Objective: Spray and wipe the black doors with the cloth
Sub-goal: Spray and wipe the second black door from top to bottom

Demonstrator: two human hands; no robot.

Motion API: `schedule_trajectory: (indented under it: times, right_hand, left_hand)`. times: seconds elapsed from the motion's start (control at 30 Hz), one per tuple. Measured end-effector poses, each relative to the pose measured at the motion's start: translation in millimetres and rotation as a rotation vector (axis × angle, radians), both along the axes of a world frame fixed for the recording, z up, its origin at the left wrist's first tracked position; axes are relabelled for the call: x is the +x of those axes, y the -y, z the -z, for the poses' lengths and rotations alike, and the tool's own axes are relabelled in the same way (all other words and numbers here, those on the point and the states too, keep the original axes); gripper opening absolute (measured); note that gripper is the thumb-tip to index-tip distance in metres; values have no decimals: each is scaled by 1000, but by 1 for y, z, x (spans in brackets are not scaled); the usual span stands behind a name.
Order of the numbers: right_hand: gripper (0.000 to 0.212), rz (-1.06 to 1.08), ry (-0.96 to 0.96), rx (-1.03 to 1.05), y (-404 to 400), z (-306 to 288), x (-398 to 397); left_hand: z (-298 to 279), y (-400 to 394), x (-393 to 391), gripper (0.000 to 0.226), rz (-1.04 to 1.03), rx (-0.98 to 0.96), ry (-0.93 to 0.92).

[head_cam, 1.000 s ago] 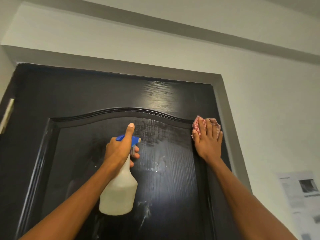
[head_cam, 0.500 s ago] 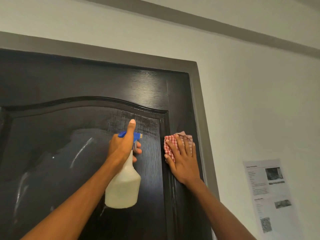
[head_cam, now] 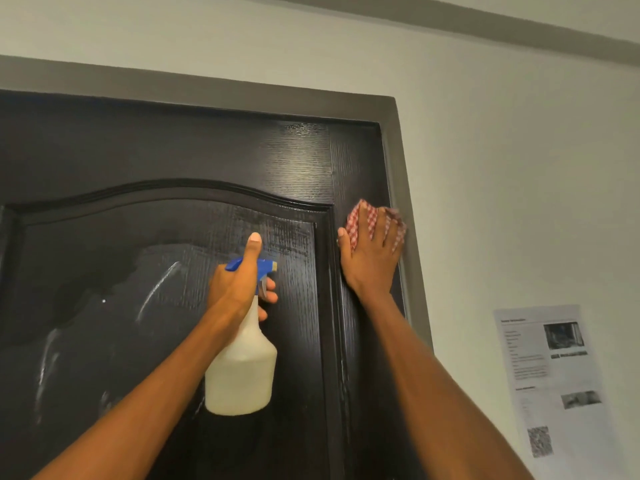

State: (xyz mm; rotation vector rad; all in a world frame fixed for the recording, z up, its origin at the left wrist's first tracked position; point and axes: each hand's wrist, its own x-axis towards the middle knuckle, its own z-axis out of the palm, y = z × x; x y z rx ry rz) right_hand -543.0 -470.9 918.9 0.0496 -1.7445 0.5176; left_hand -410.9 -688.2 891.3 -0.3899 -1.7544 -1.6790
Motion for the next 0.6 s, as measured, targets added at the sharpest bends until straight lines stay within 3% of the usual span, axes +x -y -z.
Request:
schedule_trajectory:
  times: [0.23, 0.33, 0.43, 0.6]
  right_hand:
    - [83, -7, 97, -103, 13, 188, -2]
    - [80, -45, 83, -70, 26, 232, 3]
    - [79, -56, 49, -63, 36, 205, 7]
    - [74, -7, 5, 90, 56, 75, 0]
  left_hand:
    - [28, -5, 10, 67, -42, -21, 21]
    - [37, -1, 18, 67, -39, -23, 26]
    - [36, 11, 25, 68, -49, -20, 21]
    - [31, 34, 33, 68, -65, 21, 7]
